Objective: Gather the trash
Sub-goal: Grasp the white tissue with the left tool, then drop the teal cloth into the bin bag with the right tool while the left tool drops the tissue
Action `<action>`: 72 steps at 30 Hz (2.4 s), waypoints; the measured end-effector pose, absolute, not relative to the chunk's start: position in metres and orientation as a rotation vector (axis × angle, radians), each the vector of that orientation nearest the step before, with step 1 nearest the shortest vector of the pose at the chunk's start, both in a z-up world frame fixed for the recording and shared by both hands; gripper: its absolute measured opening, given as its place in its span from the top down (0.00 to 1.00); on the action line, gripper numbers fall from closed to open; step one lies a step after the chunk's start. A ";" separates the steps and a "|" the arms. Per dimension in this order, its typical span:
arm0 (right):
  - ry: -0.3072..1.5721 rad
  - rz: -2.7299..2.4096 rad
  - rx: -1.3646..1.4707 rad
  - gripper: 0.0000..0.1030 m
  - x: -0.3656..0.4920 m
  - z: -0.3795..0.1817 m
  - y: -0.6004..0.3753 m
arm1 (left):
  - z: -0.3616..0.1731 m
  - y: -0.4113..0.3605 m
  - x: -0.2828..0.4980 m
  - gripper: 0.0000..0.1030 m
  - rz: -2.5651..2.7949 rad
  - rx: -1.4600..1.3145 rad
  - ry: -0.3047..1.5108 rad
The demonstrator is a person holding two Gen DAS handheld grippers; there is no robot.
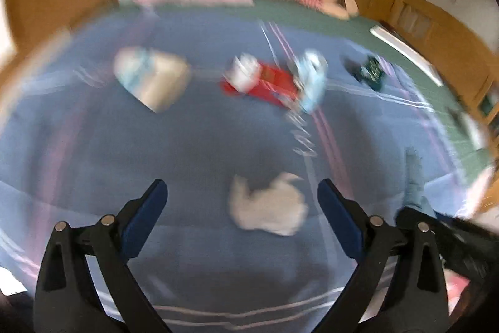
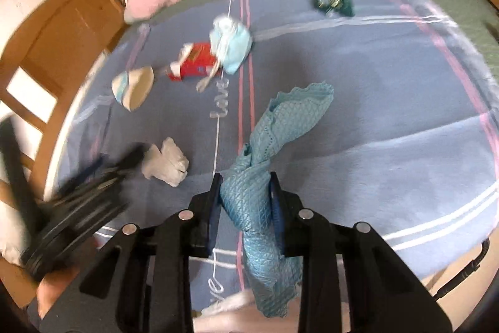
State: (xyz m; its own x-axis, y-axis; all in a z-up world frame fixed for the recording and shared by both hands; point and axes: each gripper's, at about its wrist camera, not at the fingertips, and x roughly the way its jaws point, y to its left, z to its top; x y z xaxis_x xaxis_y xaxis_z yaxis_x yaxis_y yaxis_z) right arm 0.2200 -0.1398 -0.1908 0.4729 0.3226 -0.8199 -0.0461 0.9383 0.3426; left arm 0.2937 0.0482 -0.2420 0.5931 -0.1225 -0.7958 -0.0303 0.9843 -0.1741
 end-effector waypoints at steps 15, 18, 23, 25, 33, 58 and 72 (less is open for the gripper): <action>0.936 0.230 0.389 0.71 0.166 -0.148 -0.175 | -0.257 0.014 0.296 0.79 -0.123 -0.005 1.007; 0.923 0.238 0.367 0.71 0.155 -0.140 -0.171 | -0.228 0.016 0.266 0.79 -0.070 0.043 0.888; 0.878 0.233 0.302 0.71 0.136 -0.118 -0.166 | -0.161 0.020 0.210 0.79 -0.028 0.057 0.722; 0.843 0.242 0.262 0.71 0.123 -0.100 -0.164 | -0.134 0.022 0.185 0.79 -0.027 0.047 0.671; 0.749 0.231 0.138 0.71 0.063 -0.045 -0.174 | -0.057 0.013 0.089 0.78 -0.078 0.073 0.518; 0.852 0.299 0.100 0.71 0.013 -0.060 -0.189 | -0.061 -0.026 0.043 0.78 -0.189 0.125 0.527; 1.001 0.240 0.165 0.71 0.017 -0.110 -0.208 | -0.127 -0.065 0.046 0.78 -0.364 0.183 0.744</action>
State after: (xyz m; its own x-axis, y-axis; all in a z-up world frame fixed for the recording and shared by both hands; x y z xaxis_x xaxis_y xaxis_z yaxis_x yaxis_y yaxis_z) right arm 0.0169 -0.2078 -0.1096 0.5167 0.2743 -0.8111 -0.1237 0.9613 0.2463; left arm 0.0461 -0.0647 -0.1275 0.6772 -0.2578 -0.6892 0.3857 0.9220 0.0340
